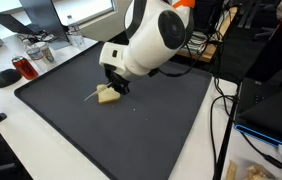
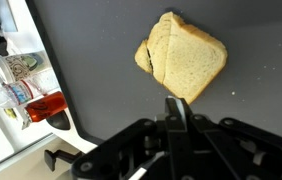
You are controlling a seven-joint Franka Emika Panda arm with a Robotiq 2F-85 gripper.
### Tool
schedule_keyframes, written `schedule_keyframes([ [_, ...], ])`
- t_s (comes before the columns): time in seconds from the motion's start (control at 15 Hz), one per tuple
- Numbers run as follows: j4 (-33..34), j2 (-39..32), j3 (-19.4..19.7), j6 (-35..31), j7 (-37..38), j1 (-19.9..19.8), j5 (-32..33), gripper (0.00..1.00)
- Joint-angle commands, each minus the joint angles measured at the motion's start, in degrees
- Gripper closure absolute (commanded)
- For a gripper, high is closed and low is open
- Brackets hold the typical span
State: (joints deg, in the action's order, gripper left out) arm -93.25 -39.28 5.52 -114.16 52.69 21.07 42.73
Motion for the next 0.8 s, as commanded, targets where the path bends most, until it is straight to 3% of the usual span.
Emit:
schedule_keyframes([
  [0.0,-8.14,8.95,-2.32,-6.74,-3.66,-5.08,-0.48,0.99],
  [0.4,-15.57,17.36,-3.55,-21.62,-17.4,-14.85,-9.7,0.99],
  [0.73,-20.8,21.1,-4.3,-30.81,-37.03,-21.83,-27.34,0.99],
])
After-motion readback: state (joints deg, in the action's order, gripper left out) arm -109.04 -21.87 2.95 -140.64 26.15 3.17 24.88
